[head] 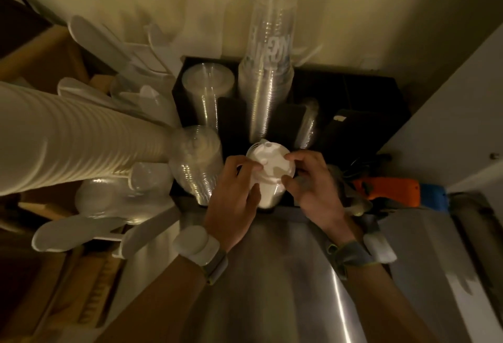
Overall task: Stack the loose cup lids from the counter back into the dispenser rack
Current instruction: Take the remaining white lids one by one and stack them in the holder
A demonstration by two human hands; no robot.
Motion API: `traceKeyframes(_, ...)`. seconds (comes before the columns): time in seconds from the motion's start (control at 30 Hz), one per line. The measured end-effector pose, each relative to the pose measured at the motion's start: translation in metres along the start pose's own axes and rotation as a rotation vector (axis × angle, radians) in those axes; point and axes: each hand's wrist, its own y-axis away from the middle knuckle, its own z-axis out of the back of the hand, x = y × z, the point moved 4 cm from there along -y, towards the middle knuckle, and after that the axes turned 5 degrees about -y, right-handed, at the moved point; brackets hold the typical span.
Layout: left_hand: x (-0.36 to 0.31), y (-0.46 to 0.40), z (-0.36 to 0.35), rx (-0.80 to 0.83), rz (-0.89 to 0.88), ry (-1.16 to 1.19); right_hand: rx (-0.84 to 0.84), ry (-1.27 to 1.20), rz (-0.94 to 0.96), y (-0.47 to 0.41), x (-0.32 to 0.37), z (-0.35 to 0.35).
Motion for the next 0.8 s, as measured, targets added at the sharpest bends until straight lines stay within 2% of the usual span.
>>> traceKeyframes(0.2,-0.012,-0.003,0.016,0.135,0.032,-0.126,0.064,0.242,-0.020,-0.005,0.011,0.001)
traceKeyframes(0.3,-0.026,-0.002,0.035,0.190,0.083,-0.100,0.123,0.348,-0.046,0.001,0.034,0.007)
traceKeyframes(0.43,-0.037,0.017,0.060,0.093,0.086,0.034,-0.045,0.286,0.026,0.031,0.067,0.025)
traceKeyframes(0.5,-0.032,0.045,0.058,0.109,0.121,0.089,-0.085,0.274,0.020,0.062,0.072,0.026)
traceKeyframes(0.67,-0.017,0.134,0.010,0.442,0.195,0.136,-0.083,0.245,-0.234,0.150,0.034,0.015)
traceKeyframes(0.8,-0.021,0.189,-0.016,0.589,0.207,0.124,-0.026,0.279,-0.458,0.222,-0.014,0.000)
